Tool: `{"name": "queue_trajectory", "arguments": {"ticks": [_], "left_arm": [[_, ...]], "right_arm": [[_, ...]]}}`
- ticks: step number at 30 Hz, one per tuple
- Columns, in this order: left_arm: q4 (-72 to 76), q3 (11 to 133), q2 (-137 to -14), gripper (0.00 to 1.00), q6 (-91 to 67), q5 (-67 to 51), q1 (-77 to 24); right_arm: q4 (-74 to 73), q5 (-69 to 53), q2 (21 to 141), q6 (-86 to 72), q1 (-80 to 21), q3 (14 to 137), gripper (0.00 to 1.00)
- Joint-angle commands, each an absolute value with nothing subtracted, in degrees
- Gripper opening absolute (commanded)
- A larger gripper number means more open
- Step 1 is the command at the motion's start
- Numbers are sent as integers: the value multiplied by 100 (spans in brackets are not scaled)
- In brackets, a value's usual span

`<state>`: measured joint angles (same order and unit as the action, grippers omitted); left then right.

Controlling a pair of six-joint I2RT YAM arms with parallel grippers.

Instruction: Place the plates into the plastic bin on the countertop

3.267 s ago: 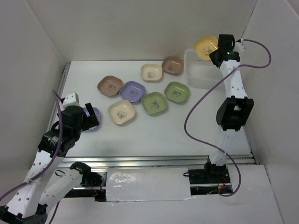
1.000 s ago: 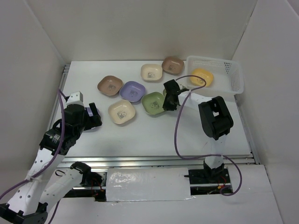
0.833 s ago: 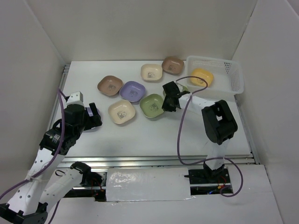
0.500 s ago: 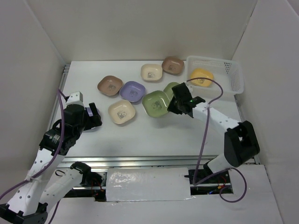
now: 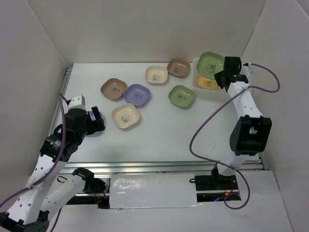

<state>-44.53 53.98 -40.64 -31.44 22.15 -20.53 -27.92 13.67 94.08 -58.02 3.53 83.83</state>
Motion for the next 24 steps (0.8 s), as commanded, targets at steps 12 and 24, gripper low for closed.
{"name": "queue_trajectory", "arguments": {"ticks": [12,24], "left_arm": [[-4210,5326,-4148,99,-2988,2118,-2030],[-4175,5317,-4122,99,-2962,2039,-2030]], "right_arm": [[-4157,1143,12242,-6645,949,11460,5],[-4184,1335,11437,-5951,441,11725,100]]}}
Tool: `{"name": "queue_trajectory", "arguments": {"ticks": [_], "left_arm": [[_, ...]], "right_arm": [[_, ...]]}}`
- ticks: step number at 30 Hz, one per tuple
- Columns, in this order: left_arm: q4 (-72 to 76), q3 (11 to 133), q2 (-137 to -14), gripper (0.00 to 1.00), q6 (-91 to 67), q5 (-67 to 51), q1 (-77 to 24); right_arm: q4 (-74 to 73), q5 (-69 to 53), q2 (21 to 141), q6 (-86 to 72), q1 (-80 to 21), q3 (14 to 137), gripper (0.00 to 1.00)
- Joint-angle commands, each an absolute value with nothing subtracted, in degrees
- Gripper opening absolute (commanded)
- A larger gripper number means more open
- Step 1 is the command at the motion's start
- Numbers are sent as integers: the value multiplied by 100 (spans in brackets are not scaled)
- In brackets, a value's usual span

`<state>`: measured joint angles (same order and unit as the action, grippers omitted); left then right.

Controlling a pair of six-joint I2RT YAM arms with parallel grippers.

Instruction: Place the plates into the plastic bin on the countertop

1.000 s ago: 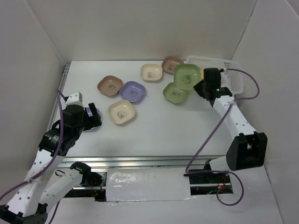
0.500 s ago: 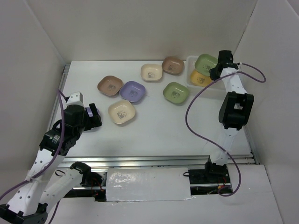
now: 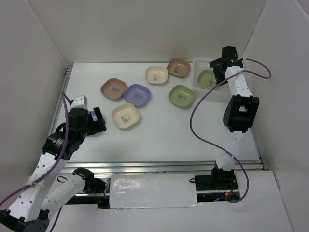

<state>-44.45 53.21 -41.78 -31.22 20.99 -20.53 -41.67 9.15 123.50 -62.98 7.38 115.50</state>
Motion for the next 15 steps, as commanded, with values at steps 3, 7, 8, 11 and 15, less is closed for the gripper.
{"name": "queue_trajectory", "arguments": {"ticks": [3,7,8,11,15], "left_arm": [[-4192,5326,-4096,99,-2962,2048,-2039],[-4210,5326,-4061,99,-3006,2144,-2030],[-4210,5335,-4069,99,-3023,2171,-2030],[-4411,5405,-4113,99,-3163,2468,-2039],[-4806,5537,-4026,99,-3585,3242,-2030]], "right_arm": [[-3711,1686,10453,-5059,-163,11260,100],[-3385,1179,9214,-4071,-1077,9788,100],[-3375,1152,9107,-3956,-1299,9539,100],[-3103,924,8912,-3736,-2195,8641,98],[-2779,493,9586,-3358,-3224,8297,97]]}}
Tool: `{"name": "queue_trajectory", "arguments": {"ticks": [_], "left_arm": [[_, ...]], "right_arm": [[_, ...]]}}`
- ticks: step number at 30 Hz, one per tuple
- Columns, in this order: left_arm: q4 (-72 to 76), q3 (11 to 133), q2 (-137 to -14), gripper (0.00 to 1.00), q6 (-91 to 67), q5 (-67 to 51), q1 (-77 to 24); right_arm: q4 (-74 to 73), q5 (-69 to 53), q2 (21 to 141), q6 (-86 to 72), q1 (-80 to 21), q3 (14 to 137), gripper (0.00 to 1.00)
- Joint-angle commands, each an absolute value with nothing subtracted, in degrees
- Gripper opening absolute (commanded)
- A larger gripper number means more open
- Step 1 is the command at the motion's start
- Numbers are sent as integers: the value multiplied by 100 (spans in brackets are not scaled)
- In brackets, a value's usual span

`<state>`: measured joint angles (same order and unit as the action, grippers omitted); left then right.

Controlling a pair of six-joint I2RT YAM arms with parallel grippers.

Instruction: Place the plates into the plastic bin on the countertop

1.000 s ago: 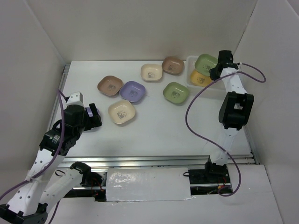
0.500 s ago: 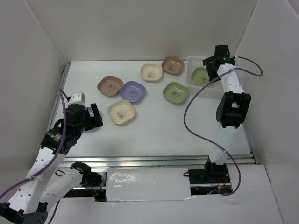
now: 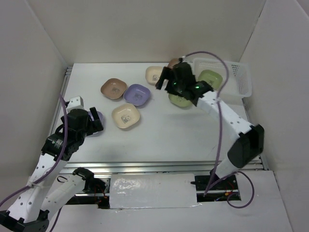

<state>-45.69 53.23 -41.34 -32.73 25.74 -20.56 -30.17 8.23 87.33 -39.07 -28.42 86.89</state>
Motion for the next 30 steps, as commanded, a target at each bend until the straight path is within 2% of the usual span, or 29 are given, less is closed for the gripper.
{"name": "queue_trajectory", "arguments": {"ticks": [1,5,9,14,16,19,22,30], "left_arm": [[-4869,5572,-3999,99,-3751,3513,-2030],[-4887,5528,-3701,99,-3841,3647,-2030],[-4913,5537,-3788,99,-3841,3665,-2030],[-4913,5563,-3964,99,-3806,3560,-2030],[-4887,5546,-3973,99,-3762,3525,-2030],[-4834,5528,-3938,99,-3709,3454,-2030],[-4799,5520,-3955,99,-3674,3402,-2039],[-4711,5485,-3920,99,-3577,3270,-2030]], "right_arm": [[-2743,414,9772,-3218,-3556,8332,97],[-2593,500,10563,-3094,-4095,8612,96],[-2944,519,11572,-3182,-4210,9385,92],[-2953,378,12268,-3296,-4280,9642,88],[-2883,334,12348,-3331,-4298,9572,87],[-2891,325,12506,-3349,-4333,9615,78],[-2900,316,12577,-3384,-4351,9659,79],[-2365,246,11725,-3577,-4368,9062,81]]}}
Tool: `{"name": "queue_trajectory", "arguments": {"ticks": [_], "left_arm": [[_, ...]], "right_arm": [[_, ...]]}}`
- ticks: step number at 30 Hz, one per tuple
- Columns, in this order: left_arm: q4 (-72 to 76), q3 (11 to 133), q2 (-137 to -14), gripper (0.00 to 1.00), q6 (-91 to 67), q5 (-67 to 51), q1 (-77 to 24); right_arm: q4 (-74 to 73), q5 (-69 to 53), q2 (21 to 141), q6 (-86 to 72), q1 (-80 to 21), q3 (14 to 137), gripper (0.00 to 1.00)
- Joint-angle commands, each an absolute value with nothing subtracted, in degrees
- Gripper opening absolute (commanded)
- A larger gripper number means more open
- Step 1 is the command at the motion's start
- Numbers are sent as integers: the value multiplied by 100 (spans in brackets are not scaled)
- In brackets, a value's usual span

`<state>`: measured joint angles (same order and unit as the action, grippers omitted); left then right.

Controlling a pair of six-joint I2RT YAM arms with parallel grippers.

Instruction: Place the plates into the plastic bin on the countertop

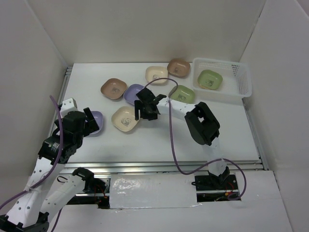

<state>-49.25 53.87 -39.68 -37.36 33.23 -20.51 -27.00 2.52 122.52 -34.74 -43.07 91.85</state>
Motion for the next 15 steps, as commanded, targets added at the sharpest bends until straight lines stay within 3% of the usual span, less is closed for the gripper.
{"name": "queue_trajectory", "arguments": {"ticks": [1,5,9,12,13,15], "left_arm": [[-4702,5484,-3929,99,-3577,3252,-2030],[-4711,5484,-3929,99,-3559,3225,-2030],[-4702,5476,-3885,99,-3560,3226,-2030],[-4685,5467,-3850,99,-3551,3208,-2030],[-4685,5467,-3850,99,-3542,3199,-2030],[-4667,5475,-3867,99,-3525,3190,-2030]], "right_arm": [[-2356,255,11716,-3577,-4368,9114,81],[-2838,281,12382,-3568,-4359,9911,77],[-3304,281,12990,-3647,-4368,10371,63],[-3200,282,12894,-3709,-4456,10038,47],[-3034,246,12685,-3718,-4473,9881,36],[-2945,298,12473,-3718,-4605,9520,32]]}}
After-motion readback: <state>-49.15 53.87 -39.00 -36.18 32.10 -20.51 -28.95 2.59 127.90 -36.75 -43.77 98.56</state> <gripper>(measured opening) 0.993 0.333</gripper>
